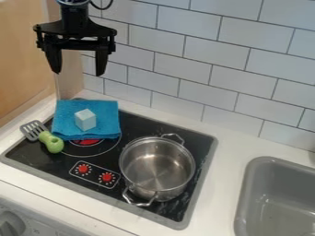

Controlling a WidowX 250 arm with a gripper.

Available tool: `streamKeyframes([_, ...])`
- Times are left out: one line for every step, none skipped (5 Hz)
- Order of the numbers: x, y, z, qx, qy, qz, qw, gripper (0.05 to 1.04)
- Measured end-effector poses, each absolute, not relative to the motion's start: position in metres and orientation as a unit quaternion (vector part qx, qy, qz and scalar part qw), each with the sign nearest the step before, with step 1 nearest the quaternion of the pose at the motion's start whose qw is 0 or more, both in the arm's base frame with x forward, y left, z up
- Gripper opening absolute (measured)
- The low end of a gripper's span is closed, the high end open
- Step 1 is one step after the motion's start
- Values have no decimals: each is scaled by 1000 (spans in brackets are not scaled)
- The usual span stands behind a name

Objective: Removing the silverware from the burner and placing it on top of the counter

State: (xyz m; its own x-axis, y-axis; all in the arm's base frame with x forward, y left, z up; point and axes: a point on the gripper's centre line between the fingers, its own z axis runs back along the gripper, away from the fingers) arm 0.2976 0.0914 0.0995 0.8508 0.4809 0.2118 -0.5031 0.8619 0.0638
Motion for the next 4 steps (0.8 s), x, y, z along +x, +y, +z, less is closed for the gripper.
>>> streamKeyframes([286, 88, 84, 59, -65, 254, 963, 999])
streamKeyframes([284, 81, 80, 58, -59, 251, 965, 999])
streamKeyframes([277, 73, 77, 57, -58, 251, 965, 999])
streamKeyframes([274, 60, 80, 41, -68, 237, 968, 999])
